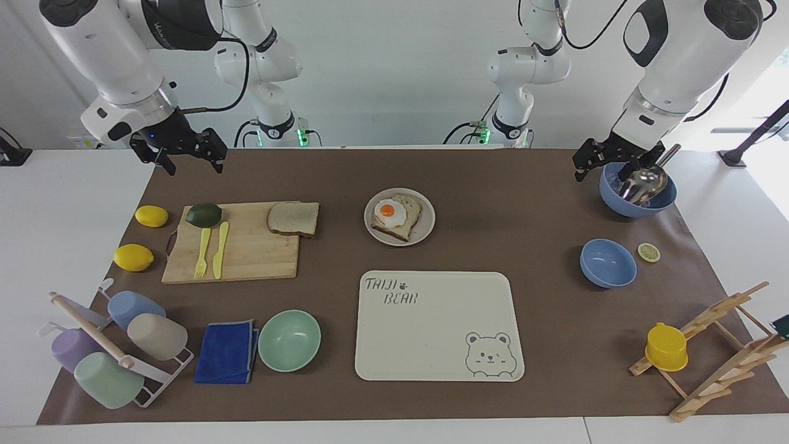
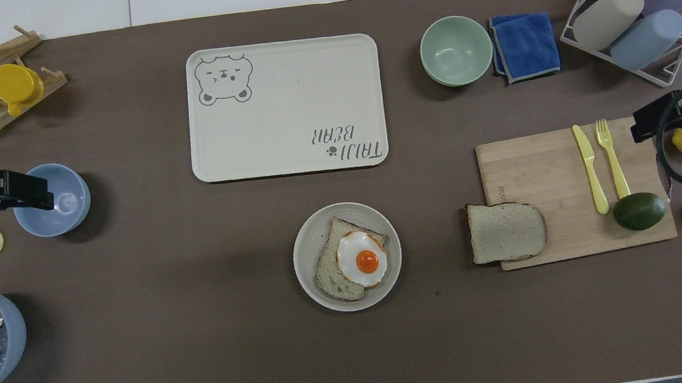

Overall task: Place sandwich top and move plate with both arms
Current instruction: 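Reach the right gripper to the bread slice on the cutting board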

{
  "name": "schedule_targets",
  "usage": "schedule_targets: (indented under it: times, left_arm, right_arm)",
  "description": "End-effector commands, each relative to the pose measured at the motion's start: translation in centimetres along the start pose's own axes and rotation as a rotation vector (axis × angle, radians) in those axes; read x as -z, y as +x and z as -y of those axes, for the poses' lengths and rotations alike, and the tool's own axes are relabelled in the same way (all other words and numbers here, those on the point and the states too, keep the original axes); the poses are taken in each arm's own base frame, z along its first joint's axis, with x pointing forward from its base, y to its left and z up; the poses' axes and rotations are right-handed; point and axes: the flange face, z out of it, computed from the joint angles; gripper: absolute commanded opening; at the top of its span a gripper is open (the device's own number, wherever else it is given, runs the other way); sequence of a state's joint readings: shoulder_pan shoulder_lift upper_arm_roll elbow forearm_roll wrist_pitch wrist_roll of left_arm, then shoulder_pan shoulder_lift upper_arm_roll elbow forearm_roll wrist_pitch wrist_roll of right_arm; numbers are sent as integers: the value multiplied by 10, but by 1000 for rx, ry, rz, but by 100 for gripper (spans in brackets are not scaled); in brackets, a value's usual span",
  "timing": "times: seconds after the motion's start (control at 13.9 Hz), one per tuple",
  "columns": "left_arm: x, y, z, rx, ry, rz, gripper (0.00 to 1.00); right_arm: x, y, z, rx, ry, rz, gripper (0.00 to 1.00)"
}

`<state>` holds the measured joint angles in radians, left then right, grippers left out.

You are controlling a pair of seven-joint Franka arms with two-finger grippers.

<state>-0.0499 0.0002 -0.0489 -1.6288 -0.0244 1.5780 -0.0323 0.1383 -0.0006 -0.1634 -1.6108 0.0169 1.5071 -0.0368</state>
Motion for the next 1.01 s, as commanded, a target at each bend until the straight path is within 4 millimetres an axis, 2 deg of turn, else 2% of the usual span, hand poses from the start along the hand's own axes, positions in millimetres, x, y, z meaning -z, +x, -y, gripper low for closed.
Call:
schedule_targets:
  times: [0.0,0.29,0.36,0.58,0.65,0.79,0.94]
  left_arm:
    - [1,-2,3,-1,15,2,100]
    - [1,-2,3,-1,15,2,100]
    - [1,-2,3,-1,15,2,100]
    - [1,-2,3,-1,15,2,100]
    - [1,-2,3,-1,15,2,100]
    - [1,-2,3,-1,15,2,100]
    - [1,-2,3,-1,15,2,100]
  right_arm:
    - [3,-3,-1,23,-7,-14,100]
    - [9,-4,3,-5,6,-34,100]
    - [7,-3,10,7,7,-32,100]
    - [4,-2,51,98,-12,-75,100]
    - [1,-2,79,143,-25,-89,100]
    - [-28,8,134,220,-113,-98,100]
    - [-75,20,210,186,-153,-91,100]
